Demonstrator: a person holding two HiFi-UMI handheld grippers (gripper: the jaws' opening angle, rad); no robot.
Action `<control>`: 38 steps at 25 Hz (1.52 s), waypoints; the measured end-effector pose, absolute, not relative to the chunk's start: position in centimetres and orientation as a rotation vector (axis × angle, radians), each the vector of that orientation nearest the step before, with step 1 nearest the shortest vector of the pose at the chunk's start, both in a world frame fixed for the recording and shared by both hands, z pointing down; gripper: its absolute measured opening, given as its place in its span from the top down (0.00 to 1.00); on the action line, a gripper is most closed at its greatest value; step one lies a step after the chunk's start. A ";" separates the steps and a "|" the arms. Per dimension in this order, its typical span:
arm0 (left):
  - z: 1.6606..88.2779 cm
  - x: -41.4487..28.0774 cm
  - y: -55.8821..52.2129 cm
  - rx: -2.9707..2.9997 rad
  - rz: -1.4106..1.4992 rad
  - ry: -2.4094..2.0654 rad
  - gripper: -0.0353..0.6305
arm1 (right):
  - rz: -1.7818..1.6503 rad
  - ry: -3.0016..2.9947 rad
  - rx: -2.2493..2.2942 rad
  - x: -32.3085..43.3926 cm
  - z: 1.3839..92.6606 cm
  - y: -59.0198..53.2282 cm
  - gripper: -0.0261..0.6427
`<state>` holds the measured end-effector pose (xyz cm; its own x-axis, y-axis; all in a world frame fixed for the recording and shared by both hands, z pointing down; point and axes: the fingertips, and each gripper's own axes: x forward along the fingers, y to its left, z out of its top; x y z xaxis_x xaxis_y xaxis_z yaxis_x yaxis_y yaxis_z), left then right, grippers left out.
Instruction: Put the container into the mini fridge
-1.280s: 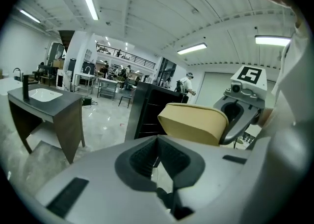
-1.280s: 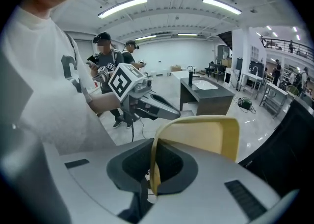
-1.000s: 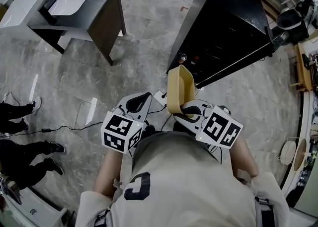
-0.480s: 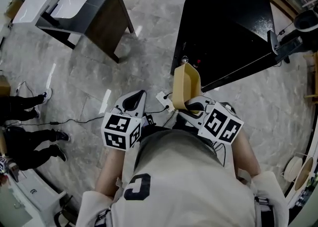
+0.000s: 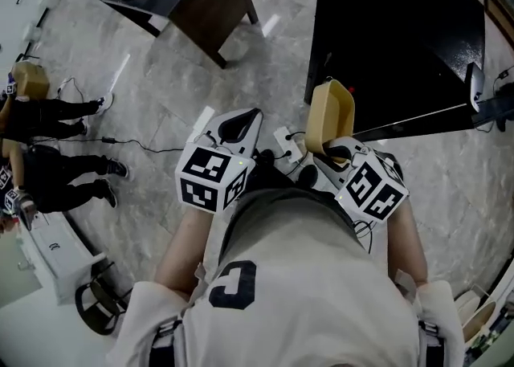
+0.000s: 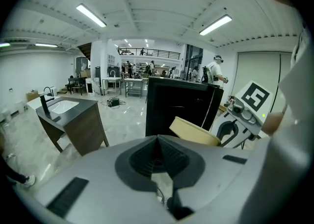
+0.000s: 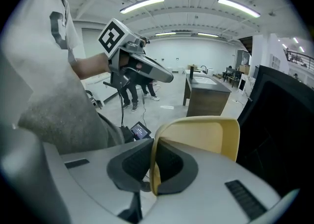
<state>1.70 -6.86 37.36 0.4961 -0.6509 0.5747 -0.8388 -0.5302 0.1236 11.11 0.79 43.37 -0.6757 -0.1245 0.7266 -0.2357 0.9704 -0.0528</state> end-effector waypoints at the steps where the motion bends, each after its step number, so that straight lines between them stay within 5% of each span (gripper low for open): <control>1: 37.3 1.3 -7.1 2.352 0.667 -1.245 0.87 | 0.186 -2.318 0.249 10.9 43.6 0.6 0.92; 38: 46.5 -4.3 -14.3 2.289 0.797 -0.909 0.87 | 0.223 -1.734 0.303 14.6 69.1 -14.5 0.92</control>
